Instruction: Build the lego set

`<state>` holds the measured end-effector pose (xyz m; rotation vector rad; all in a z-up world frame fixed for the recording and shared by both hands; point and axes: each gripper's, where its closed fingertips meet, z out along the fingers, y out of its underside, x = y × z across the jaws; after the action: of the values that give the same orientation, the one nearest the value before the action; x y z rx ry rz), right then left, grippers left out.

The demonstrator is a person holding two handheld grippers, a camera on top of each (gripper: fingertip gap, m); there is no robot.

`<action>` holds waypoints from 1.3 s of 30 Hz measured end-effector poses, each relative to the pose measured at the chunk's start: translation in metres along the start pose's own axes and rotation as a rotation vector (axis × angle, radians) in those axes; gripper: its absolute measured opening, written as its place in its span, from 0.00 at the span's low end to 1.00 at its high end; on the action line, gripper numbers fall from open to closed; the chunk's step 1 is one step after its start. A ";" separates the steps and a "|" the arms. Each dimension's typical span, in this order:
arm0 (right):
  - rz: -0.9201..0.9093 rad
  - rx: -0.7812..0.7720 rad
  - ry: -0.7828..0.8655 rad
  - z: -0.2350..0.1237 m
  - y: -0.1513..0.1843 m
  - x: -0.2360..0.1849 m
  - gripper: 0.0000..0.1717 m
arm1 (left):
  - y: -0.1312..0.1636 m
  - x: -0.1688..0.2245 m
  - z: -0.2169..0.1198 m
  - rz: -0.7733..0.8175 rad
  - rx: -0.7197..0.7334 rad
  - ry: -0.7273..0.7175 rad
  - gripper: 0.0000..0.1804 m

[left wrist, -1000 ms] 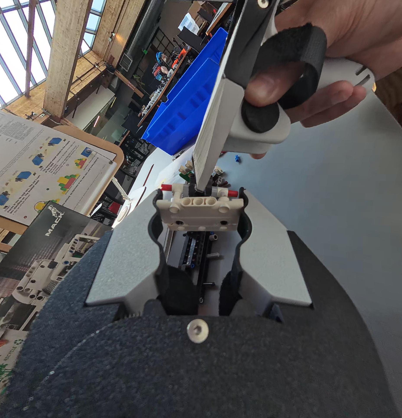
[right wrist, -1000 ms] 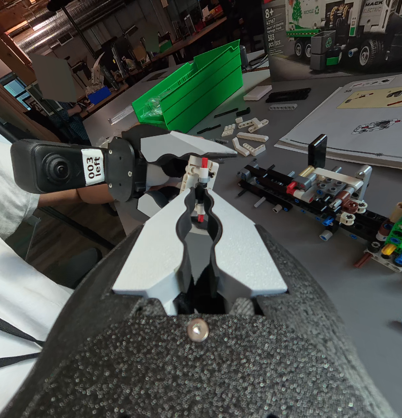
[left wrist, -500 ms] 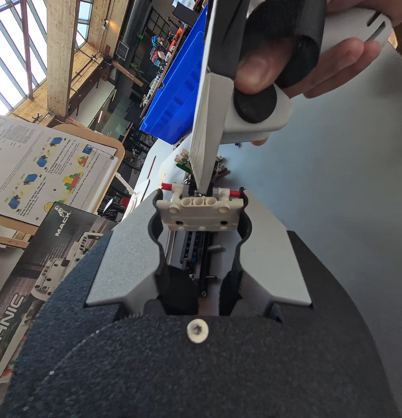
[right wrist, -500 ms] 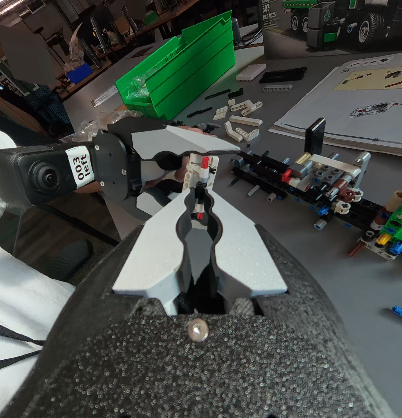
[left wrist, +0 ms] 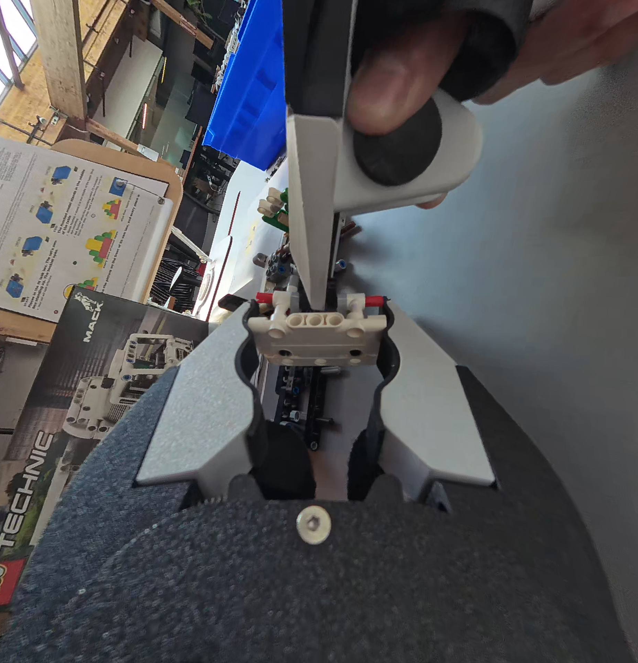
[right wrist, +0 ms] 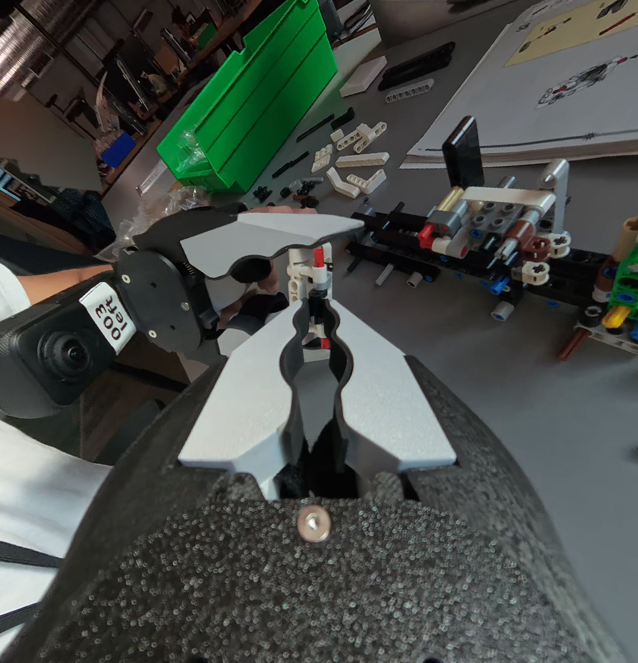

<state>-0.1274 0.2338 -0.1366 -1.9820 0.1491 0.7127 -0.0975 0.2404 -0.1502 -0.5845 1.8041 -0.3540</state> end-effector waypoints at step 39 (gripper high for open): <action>-0.141 0.024 0.119 0.003 0.005 0.006 0.03 | -0.002 0.001 -0.002 -0.056 0.017 0.029 0.36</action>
<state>-0.1255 0.2353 -0.1447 -1.9907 0.0873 0.5011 -0.0987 0.2376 -0.1494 -0.6220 1.8136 -0.4170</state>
